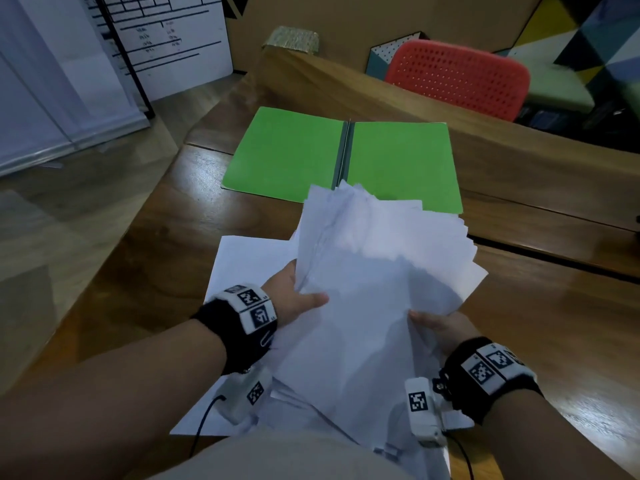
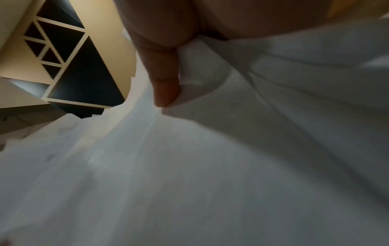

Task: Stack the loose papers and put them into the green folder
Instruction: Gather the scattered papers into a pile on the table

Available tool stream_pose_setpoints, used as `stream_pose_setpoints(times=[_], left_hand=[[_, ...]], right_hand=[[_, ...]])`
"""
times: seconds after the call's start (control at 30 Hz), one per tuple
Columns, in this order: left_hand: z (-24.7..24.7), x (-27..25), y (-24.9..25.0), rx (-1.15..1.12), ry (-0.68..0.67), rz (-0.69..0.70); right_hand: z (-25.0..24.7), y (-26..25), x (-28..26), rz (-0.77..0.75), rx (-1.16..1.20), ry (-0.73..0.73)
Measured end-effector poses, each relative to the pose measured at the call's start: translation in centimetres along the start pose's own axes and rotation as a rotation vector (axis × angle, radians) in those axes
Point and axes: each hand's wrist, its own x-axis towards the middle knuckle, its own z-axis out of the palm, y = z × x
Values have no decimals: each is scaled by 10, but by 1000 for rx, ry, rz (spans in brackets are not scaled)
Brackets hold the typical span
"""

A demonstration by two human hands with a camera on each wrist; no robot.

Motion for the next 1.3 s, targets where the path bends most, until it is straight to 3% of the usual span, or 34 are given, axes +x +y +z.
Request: stream_pose_setpoints(times=[0.07, 0.23, 0.37, 0.43, 0.57, 0.6, 0.67, 0.73, 0.77, 0.9, 1.07, 1.3], left_hand=[[1, -1, 3, 40, 59, 10], [-10, -9, 10, -225, 5, 105], [-15, -11, 9, -379, -72, 83], [-14, -10, 8, -407, -71, 19], [-15, -3, 8, -9, -56, -33], [-21, 2, 2, 172, 7, -102], [-40, 9, -12, 505, 264, -325], [-59, 9, -24, 585, 405, -533], [-64, 10, -28, 568, 411, -591], [-58, 15, -32, 531, 414, -637], [-43, 23, -24, 426, 316, -512], [-26, 29, -6, 529, 182, -429]], right_hand=[[2, -3, 1, -25, -35, 6], [-12, -7, -1, -222, -3, 145], [-14, -2, -2, -118, 191, -21], [-10, -3, -7, -44, 161, -91], [-5, -13, -22, -36, 155, -119], [-6, -13, -23, -16, 144, -101], [-14, -3, -12, 18, 104, -54], [-24, 10, 1, 55, 60, -28], [-27, 14, 3, 72, 53, -14], [-25, 12, -10, 155, 32, -29], [-18, 12, -8, 85, -7, 25], [-6, 4, -16, 9, 121, 35]])
